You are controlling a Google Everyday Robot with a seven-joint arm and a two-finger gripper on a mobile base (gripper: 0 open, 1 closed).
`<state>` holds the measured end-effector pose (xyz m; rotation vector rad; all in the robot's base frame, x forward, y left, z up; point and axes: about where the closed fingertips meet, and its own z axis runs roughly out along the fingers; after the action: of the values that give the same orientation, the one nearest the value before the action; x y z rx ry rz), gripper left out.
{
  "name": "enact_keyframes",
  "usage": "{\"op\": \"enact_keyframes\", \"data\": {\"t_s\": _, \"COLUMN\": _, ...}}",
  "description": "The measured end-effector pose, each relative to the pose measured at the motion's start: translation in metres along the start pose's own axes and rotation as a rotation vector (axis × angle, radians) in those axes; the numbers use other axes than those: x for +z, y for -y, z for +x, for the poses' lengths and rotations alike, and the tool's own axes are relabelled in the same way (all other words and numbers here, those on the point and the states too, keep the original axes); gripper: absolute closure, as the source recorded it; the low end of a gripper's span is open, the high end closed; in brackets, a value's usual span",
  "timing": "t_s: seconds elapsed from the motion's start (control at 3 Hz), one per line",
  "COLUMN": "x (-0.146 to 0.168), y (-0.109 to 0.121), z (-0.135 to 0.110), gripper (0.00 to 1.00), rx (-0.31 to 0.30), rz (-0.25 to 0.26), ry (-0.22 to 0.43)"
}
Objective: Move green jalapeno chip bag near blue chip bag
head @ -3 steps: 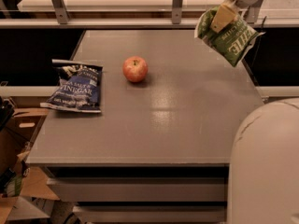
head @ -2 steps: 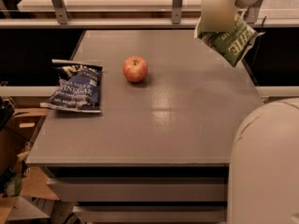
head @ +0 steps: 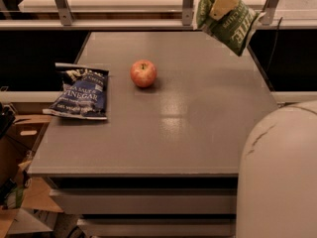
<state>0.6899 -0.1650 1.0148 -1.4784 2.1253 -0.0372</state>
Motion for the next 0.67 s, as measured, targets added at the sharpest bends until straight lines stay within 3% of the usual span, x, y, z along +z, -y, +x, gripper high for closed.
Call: {"op": "enact_keyframes", "data": {"t_s": 0.67, "x": -0.008, "y": -0.026, "z": -0.087, "gripper": 1.00, "rx": -0.349, "rz": 0.001, "ry": 0.049}}
